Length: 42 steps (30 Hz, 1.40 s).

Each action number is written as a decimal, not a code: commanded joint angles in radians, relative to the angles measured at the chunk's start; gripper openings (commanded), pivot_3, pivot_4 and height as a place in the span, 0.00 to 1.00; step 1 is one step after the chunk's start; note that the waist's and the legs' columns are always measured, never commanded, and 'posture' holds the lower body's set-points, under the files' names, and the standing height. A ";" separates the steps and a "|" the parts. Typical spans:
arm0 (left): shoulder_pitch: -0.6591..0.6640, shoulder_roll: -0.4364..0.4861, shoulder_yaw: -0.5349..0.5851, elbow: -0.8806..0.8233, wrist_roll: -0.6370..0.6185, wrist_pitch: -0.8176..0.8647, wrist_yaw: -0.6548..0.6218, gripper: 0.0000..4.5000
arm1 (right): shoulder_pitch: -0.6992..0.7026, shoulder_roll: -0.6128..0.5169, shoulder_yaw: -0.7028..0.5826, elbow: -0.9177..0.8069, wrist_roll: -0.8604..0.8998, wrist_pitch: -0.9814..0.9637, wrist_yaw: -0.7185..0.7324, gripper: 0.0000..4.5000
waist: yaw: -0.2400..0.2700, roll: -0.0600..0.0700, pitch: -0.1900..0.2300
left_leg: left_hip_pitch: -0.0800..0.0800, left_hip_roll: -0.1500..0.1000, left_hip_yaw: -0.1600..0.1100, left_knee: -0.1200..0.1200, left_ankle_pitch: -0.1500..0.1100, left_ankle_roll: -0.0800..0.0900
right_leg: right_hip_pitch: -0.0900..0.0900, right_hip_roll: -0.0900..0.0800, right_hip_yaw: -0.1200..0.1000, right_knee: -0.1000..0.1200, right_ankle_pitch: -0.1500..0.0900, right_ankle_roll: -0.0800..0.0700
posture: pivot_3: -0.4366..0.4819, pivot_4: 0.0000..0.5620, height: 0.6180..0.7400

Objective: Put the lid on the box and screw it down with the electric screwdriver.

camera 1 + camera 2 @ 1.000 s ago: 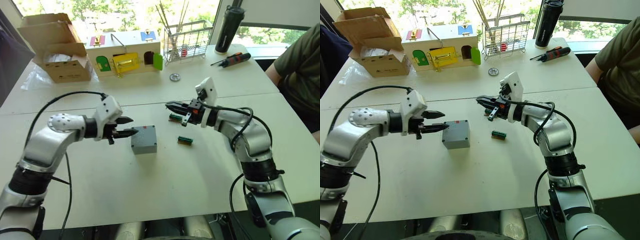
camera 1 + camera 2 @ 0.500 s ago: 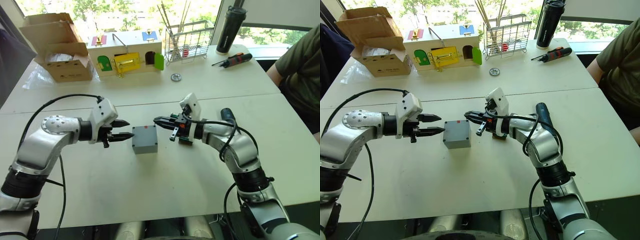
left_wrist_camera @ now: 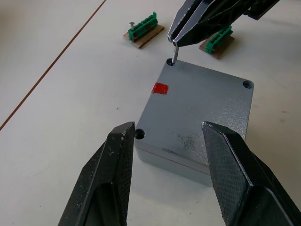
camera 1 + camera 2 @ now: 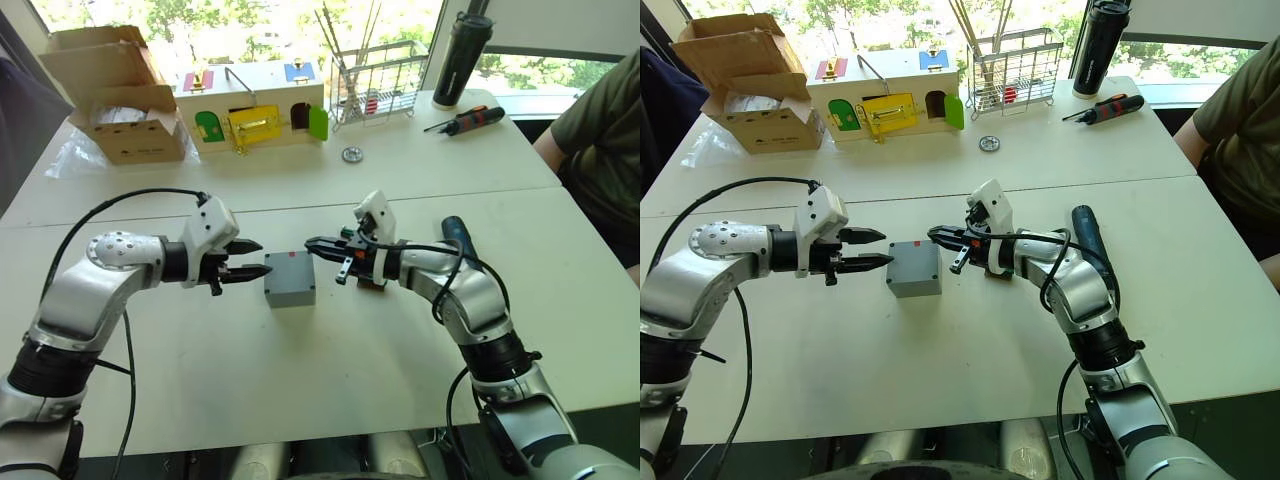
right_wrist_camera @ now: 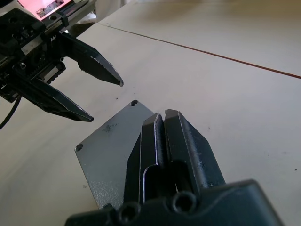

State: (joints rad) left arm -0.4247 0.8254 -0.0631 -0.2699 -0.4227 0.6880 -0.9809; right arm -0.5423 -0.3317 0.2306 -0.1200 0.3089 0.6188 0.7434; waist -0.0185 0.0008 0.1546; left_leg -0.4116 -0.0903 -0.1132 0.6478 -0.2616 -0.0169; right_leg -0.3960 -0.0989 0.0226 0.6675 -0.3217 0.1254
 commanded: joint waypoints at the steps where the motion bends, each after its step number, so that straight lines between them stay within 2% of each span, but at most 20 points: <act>1: -0.002 0.004 0.010 -0.021 0.004 -0.008 0.003 0.51 | -0.021 0.011 0.002 -0.007 -0.004 -0.029 0.005 0.01 | 0.000 0.000 0.000 | 0.000 0.000 0.000 0.000 0.000 0.000 | 0.000 0.000 0.000 0.000 0.000 0.000 | 0.48 0.27 1.00; 18: -0.005 -0.001 0.004 -0.017 0.008 -0.017 0.003 0.51 | -0.013 0.020 0.028 0.032 -0.028 -0.042 0.017 0.01 | 0.000 0.000 0.000 | 0.000 0.000 0.000 0.000 0.000 0.000 | 0.000 0.000 0.000 0.000 0.000 0.000 | 0.48 0.27 1.00; 21: -0.006 -0.002 0.003 -0.016 0.008 -0.018 0.002 0.51 | -0.016 0.023 0.027 0.036 -0.036 -0.046 0.011 0.19 | -0.001 0.000 0.000 | 0.000 0.000 0.000 0.000 0.000 0.000 | 0.000 0.000 0.000 0.000 0.000 0.000 | 0.48 0.27 1.00; 27: -0.016 -0.009 0.000 -0.020 0.001 -0.012 0.000 0.51 | -0.016 0.004 0.009 0.013 -0.044 -0.046 0.005 0.82 | 0.001 0.000 0.000 | 0.000 0.000 0.000 0.000 0.000 0.000 | 0.000 0.000 0.000 0.000 0.000 0.000 | 0.48 0.27 1.00; 30: -0.036 -0.024 0.010 -0.025 -0.027 0.002 -0.010 0.51 | -0.015 -0.003 -0.057 -0.057 -0.015 -0.022 -0.030 0.82 | 0.002 0.000 0.000 | 0.000 0.000 0.000 0.000 0.000 0.000 | 0.000 0.000 0.000 0.000 0.000 0.000 | 0.48 0.27 1.00; 33: -0.074 -0.035 0.025 -0.044 -0.073 0.030 -0.033 0.51 | -0.035 -0.038 -0.203 -0.168 0.094 0.142 -0.076 0.82 | 0.006 0.000 0.000 | 0.000 0.000 0.000 0.000 0.000 0.000 | 0.000 0.000 0.000 0.000 0.000 0.000 | 0.48 0.27 1.00; 35: -0.110 -0.034 0.013 -0.056 -0.090 0.032 -0.063 0.51 | -0.073 -0.129 -0.327 -0.227 0.188 0.337 -0.086 0.82 | 0.008 0.000 0.000 | 0.000 0.000 0.000 0.001 0.000 0.000 | 0.001 0.000 0.000 0.000 0.000 0.000 | 0.48 0.27 1.00; 38: -0.142 -0.055 -0.029 -0.071 -0.084 0.018 -0.076 0.51 | -0.113 -0.278 -0.433 -0.242 0.234 0.470 -0.088 0.82 | 0.009 0.000 0.000 | 0.000 -0.001 -0.001 0.001 0.000 0.000 | 0.002 -0.001 0.000 -0.001 0.000 0.000 | 0.48 0.27 1.00; 39: -0.149 -0.067 -0.043 -0.084 -0.086 0.018 -0.079 0.51 | -0.118 -0.336 -0.447 -0.237 0.229 0.490 -0.084 0.92 | 0.007 0.000 0.000 | 0.000 -0.001 -0.001 0.001 0.000 0.000 | 0.002 -0.001 0.000 -0.001 0.000 0.000 | 0.48 0.27 1.00; 42: -0.158 -0.091 -0.092 -0.121 -0.091 0.002 -0.108 0.51 | -0.139 -0.531 -0.438 -0.189 0.234 0.620 -0.045 1.00 | 0.005 0.000 0.000 | 0.000 -0.001 0.000 0.000 0.000 0.001 | 0.001 -0.002 0.000 -0.001 0.000 0.000 | 0.48 0.27 1.00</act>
State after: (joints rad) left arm -0.5665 0.7324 -0.1404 -0.3448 -0.5008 0.7128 -1.0650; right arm -0.6518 -0.7925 -0.1989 -0.3162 0.5295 1.1607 0.6746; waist -0.0132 0.0010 0.1547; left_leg -0.4117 -0.0910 -0.1122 0.6473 -0.2620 -0.0162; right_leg -0.3949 -0.1016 0.0228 0.6662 -0.3217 0.1253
